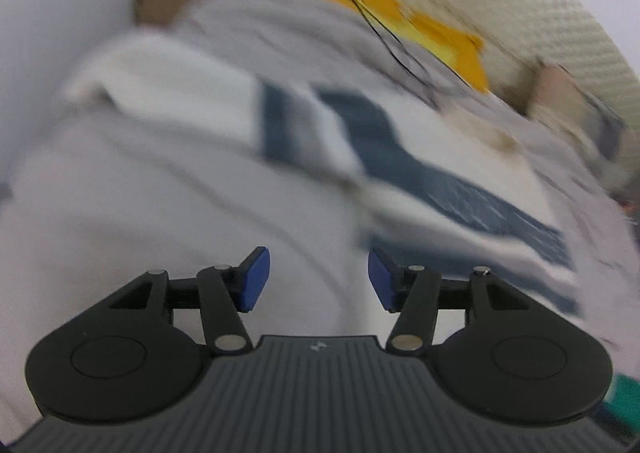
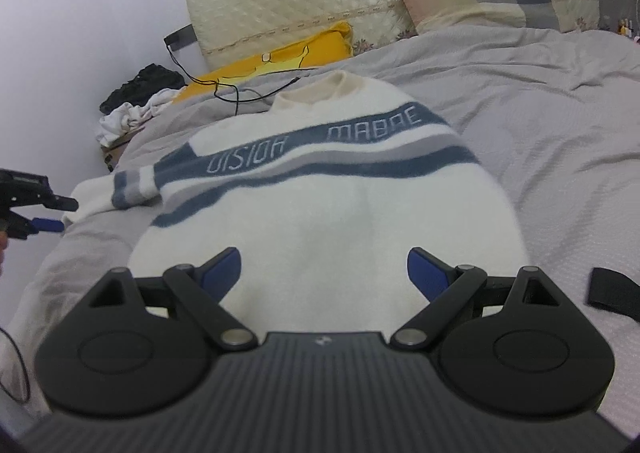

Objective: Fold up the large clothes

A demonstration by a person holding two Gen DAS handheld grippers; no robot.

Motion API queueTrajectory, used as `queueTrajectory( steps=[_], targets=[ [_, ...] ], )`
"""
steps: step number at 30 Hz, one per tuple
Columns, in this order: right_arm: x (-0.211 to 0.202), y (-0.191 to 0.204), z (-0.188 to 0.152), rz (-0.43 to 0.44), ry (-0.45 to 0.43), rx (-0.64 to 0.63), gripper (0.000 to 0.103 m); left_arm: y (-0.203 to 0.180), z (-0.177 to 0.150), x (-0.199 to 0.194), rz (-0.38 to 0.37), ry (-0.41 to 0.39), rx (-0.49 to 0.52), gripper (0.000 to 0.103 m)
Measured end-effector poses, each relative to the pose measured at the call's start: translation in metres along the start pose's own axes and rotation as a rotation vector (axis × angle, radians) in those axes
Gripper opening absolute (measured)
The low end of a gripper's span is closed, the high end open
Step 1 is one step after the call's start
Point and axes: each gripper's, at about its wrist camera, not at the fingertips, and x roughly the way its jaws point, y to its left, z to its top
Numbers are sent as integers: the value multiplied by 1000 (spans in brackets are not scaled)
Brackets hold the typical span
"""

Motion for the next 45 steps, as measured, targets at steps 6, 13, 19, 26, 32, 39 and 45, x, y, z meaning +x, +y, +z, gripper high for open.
queueTrajectory(
  steps=[6, 13, 19, 26, 32, 39, 45],
  targets=[
    [-7, -2, -5, -25, 2, -5, 92, -74, -69, -13, -104, 115, 102, 66],
    [-11, -5, -7, -34, 8, 10, 91, -79, -114, 2, -103, 160, 95, 66],
    [-9, -6, -6, -29, 12, 20, 92, -67, -127, 23, -95, 214, 94, 67],
    [-5, -11, -4, -29, 26, 56, 92, -61, -130, 37, -114, 244, 65, 72],
    [-1, -15, 0, -11, 29, 101, 92, -62, -137, 35, -127, 289, 46, 72],
    [1, -18, -1, -17, 47, 124, 92, -51, -134, 20, -51, 348, -35, 72],
    [6, -20, 0, 10, 71, 155, 92, -49, -141, 8, 17, 359, -21, 66]
  ],
)
